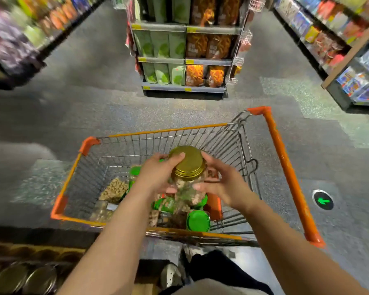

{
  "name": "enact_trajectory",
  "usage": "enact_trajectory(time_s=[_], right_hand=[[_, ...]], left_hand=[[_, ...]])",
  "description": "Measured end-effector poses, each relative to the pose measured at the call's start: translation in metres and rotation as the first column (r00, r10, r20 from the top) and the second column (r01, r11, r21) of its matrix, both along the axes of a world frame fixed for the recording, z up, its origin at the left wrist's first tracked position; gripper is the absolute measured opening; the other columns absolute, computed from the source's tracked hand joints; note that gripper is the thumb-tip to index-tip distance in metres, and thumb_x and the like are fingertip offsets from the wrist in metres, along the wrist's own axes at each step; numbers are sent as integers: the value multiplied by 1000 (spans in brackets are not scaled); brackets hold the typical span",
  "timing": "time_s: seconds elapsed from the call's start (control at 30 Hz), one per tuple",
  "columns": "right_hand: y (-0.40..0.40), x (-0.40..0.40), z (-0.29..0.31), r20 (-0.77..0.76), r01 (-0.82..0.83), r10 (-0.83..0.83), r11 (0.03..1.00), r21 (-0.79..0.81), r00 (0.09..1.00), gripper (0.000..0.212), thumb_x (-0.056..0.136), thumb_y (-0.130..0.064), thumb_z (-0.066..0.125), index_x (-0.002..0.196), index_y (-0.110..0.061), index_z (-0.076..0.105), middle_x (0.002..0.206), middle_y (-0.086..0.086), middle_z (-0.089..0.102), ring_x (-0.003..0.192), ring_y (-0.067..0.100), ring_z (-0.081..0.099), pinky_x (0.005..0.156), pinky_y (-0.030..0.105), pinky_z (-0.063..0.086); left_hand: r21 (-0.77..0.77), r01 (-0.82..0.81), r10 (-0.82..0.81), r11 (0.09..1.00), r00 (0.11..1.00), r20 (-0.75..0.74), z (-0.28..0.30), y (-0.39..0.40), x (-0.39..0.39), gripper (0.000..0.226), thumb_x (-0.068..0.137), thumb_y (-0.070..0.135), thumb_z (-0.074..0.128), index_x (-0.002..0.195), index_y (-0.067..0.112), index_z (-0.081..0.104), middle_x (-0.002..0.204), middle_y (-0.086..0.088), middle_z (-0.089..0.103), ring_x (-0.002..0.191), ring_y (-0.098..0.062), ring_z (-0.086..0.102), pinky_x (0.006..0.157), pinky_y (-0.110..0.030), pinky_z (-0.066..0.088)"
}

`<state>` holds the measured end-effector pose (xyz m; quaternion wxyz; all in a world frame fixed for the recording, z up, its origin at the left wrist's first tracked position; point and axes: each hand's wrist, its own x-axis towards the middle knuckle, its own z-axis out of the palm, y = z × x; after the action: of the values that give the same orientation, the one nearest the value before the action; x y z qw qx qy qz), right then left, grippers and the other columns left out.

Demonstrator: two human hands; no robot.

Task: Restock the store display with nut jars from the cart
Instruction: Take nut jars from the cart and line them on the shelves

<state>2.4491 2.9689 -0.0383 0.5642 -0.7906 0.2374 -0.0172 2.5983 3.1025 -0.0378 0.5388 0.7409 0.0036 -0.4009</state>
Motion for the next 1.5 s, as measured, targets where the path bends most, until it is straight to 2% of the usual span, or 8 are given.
enact_trajectory(time_s=[0.1,0.27,0.5,0.8,0.93,1.17,1.33,1.5], right_hand=[[12,10,22,64,-88,84,994,63,994,80,79,-10,84,135,-49,43,134,-11,58,112,1,65,101,28,52],[28,20,51,199,-226,235,972,-69,951,84,52,-69,87,126,-76,46,144,-18,53,130,5,55,113,40,45],[53,12,96,388,-448,437,891,-67,812,77,74,-12,86,125,-52,45,123,-34,52,105,-34,47,93,-3,36],[107,-57,108,463,-719,688,680,-144,558,81,67,-9,91,129,-47,53,122,-26,64,114,-11,61,95,8,44],[141,-100,108,469,-827,754,556,-84,459,81,64,-22,92,132,-46,55,130,-18,66,120,-5,61,97,13,48],[205,-182,126,523,-919,795,392,-54,308,80,73,-8,88,137,-40,52,130,-16,67,120,-2,62,107,34,51],[254,-254,139,557,-948,802,309,-78,216,77,73,-16,90,139,-39,57,131,-18,67,123,-2,60,109,35,49],[313,-351,133,556,-977,815,210,-21,163,76,73,-22,91,136,-48,57,135,-18,65,128,2,57,111,43,48]], left_hand=[[-13,-83,83,996,996,44,29,28,-14,79,69,63,81,127,15,58,121,-10,68,86,-33,76,59,-42,62],[-100,-282,291,954,953,89,75,64,-44,63,80,54,80,122,10,62,118,-16,70,66,-27,75,59,-44,61],[-167,-519,545,838,801,247,141,106,-121,31,85,43,79,95,16,69,90,-9,69,63,-33,66,76,-60,61],[-151,-770,751,620,527,397,137,151,-265,59,75,74,71,117,35,61,112,6,70,85,-12,69,70,-32,56],[-183,-847,832,499,409,373,137,174,-336,91,46,90,70,123,42,59,124,11,68,112,-16,65,99,-45,51],[-251,-911,869,328,187,459,152,211,-447,75,58,86,69,124,51,63,120,17,71,113,-13,66,97,-46,54],[-268,-958,848,102,-57,526,155,238,-529,107,53,92,63,140,30,56,130,8,63,117,-15,61,100,-49,54],[-250,-968,817,-28,-166,552,156,281,-634,96,57,94,63,124,26,65,116,10,67,108,-12,63,95,-47,56]])
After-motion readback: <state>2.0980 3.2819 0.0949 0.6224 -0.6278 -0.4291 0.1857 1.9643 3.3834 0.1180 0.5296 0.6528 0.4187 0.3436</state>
